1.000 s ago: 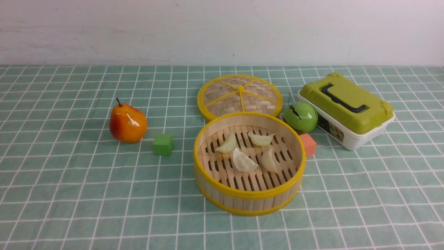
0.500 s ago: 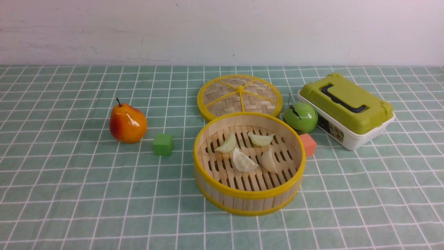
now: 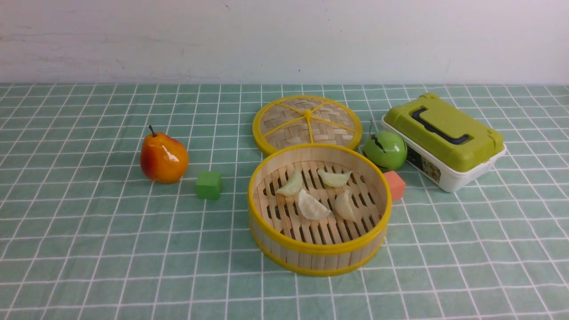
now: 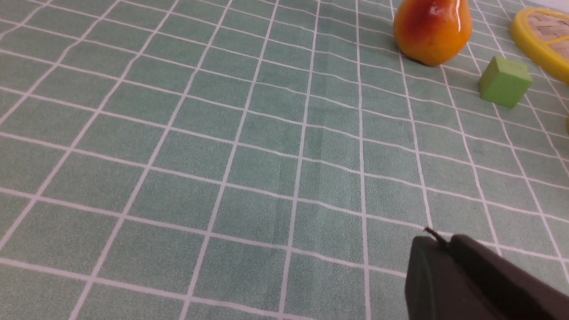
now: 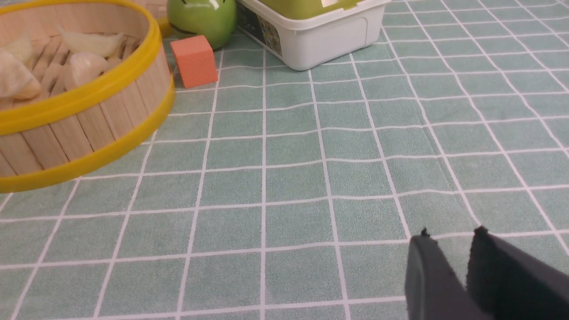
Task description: Put the dumplings into the steamer on the table with the blue tablecloth.
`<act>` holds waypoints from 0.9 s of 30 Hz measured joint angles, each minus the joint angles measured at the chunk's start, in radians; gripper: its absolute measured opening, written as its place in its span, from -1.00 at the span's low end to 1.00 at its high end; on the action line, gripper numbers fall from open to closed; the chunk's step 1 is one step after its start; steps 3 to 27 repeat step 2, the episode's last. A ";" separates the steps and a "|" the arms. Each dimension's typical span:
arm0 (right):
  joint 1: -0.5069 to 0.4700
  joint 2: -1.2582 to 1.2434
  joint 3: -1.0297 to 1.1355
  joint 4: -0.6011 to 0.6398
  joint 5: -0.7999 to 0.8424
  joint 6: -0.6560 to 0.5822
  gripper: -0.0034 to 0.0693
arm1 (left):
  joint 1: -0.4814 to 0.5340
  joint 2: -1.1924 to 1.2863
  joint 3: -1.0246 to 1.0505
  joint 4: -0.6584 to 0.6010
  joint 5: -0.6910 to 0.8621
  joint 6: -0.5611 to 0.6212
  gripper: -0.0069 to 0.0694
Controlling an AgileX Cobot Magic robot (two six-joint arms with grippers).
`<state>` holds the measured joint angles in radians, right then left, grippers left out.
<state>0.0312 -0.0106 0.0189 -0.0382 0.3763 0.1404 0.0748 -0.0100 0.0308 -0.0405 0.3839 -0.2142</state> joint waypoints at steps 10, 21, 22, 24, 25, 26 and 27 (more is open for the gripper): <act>0.000 0.000 0.000 0.000 0.000 0.000 -0.50 | 0.000 0.000 0.000 0.000 0.000 0.000 -0.72; 0.000 0.000 0.000 0.000 0.000 0.000 -0.50 | 0.000 0.000 0.000 0.000 0.000 0.000 -0.72; 0.000 0.000 0.000 0.000 0.000 0.000 -0.50 | 0.000 0.000 0.000 0.000 0.000 0.000 -0.72; 0.000 0.000 0.000 0.000 0.000 0.000 -0.50 | 0.000 0.000 0.000 0.000 0.000 0.000 -0.72; 0.000 0.000 0.000 0.000 0.000 0.000 -0.50 | 0.000 0.000 0.000 0.000 0.000 0.000 -0.72; 0.000 0.000 0.000 0.000 0.000 0.000 -0.50 | 0.000 0.000 0.000 0.000 0.000 0.000 -0.72; 0.000 0.000 0.000 0.000 0.000 0.000 -0.50 | 0.000 0.000 0.000 0.000 0.000 0.000 -0.72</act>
